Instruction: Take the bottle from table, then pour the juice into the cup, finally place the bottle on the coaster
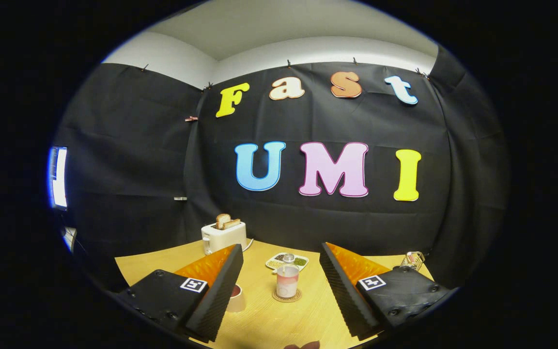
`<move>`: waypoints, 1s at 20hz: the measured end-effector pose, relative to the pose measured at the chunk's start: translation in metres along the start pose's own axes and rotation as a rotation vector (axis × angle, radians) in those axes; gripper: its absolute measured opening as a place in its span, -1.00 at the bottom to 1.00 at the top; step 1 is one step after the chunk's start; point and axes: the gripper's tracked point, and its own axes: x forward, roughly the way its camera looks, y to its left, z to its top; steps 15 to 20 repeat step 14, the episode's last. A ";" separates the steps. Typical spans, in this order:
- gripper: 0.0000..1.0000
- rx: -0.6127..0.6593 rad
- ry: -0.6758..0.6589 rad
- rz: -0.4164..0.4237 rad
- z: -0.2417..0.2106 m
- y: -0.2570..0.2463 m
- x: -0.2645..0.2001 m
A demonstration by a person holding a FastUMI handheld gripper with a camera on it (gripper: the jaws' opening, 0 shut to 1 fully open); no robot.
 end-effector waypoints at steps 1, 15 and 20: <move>0.94 -0.003 0.000 0.013 0.000 0.001 -0.003; 0.91 -0.002 0.006 0.082 -0.002 -0.024 -0.009; 0.91 -0.002 0.006 0.082 -0.002 -0.024 -0.009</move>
